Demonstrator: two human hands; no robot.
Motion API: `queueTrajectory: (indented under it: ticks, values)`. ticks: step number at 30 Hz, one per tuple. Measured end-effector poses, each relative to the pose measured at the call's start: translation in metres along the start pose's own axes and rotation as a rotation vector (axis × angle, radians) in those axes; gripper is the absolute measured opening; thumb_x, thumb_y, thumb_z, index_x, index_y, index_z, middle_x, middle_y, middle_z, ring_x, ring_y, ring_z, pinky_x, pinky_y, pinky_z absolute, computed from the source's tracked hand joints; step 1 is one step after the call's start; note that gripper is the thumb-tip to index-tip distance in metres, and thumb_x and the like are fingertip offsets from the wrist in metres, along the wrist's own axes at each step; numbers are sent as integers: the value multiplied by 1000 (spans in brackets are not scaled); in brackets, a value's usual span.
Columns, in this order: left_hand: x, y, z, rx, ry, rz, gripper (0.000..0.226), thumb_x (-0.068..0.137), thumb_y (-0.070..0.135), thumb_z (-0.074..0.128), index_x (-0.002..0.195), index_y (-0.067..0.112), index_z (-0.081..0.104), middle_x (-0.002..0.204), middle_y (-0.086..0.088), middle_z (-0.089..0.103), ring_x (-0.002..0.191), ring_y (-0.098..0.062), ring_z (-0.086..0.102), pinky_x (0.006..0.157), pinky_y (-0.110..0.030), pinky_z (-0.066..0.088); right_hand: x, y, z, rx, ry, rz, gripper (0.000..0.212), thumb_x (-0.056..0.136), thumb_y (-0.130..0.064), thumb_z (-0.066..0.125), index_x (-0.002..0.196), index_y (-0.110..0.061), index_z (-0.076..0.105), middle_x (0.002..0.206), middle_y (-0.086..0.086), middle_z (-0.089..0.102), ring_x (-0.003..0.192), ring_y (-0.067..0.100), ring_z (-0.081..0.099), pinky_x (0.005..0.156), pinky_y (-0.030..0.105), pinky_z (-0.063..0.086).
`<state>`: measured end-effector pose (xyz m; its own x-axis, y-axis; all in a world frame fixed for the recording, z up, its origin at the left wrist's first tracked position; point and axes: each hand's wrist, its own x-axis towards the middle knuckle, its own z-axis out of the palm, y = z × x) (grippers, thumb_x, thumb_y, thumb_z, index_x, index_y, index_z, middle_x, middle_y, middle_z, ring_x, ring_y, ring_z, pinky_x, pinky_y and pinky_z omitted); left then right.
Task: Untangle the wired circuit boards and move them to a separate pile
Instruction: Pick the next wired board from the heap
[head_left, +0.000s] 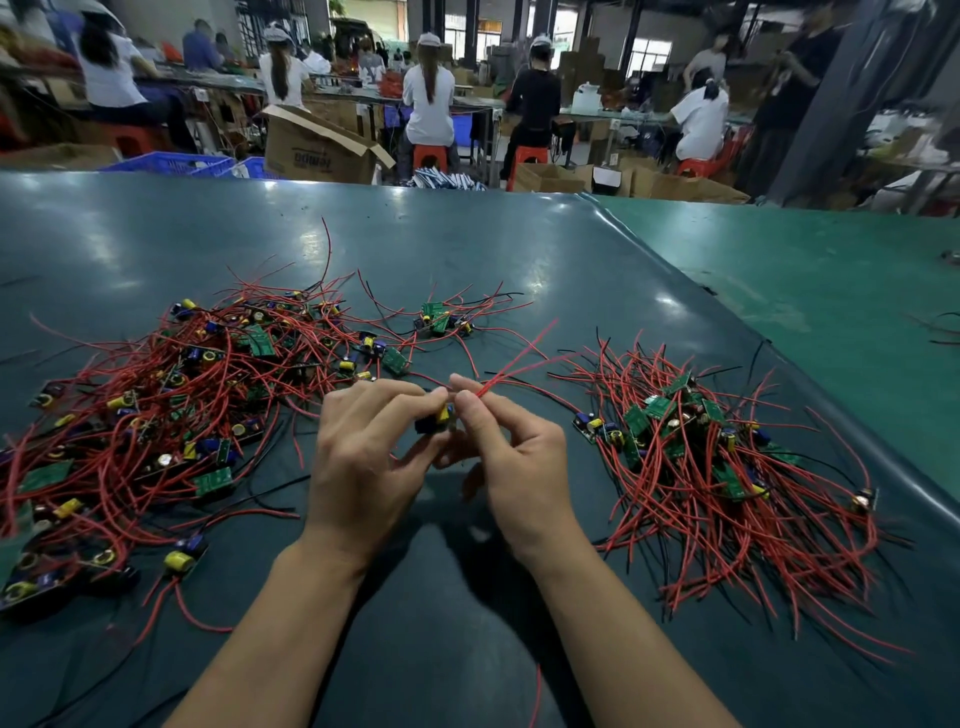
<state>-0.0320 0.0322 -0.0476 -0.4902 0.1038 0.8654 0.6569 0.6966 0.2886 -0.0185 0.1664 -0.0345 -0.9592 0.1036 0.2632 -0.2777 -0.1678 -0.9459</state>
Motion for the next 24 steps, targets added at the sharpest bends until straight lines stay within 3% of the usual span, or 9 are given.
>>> queueTrajectory:
  ticks: [2,6,11,17,21,24]
  values:
    - [-2,-1,1,23,-18,-14,24,81,30,71,96,11,74,94,0,69,86,-22,62,79,-43,42,2,0,-2,32,37,39,13,93,-10,63,91,-13,75,82,9,73,52,12,62,38,17,41]
    - [-3,1,5,94,-32,-62,25,78,36,77,93,17,74,92,5,69,80,-22,64,78,-45,41,10,6,-7,6,214,38,14,90,-11,69,77,-8,76,59,2,64,39,5,46,41,13,35]
    - [-3,5,7,88,-57,-95,28,79,42,75,91,17,73,85,7,69,73,-21,62,76,-42,40,18,13,-11,24,421,-15,12,86,-9,74,78,-18,77,75,-7,71,43,6,52,44,16,42]
    - [-2,8,7,77,-84,-95,28,76,40,76,89,16,73,85,6,69,71,-21,61,74,-42,40,26,17,-23,16,575,-2,5,88,-17,72,90,-21,75,77,6,71,42,7,53,42,17,38]
    - [-2,7,5,77,-63,-109,27,74,36,79,88,14,74,83,5,69,68,-22,60,73,-43,41,26,13,-27,3,629,-15,14,93,-24,67,82,-18,74,55,-9,67,38,6,50,40,23,38]
    - [-3,6,3,81,-51,-101,28,74,36,79,88,13,74,84,4,69,70,-22,61,72,-43,41,24,8,-29,1,646,-24,23,95,-25,63,74,-19,71,55,-10,65,36,7,47,34,21,37]
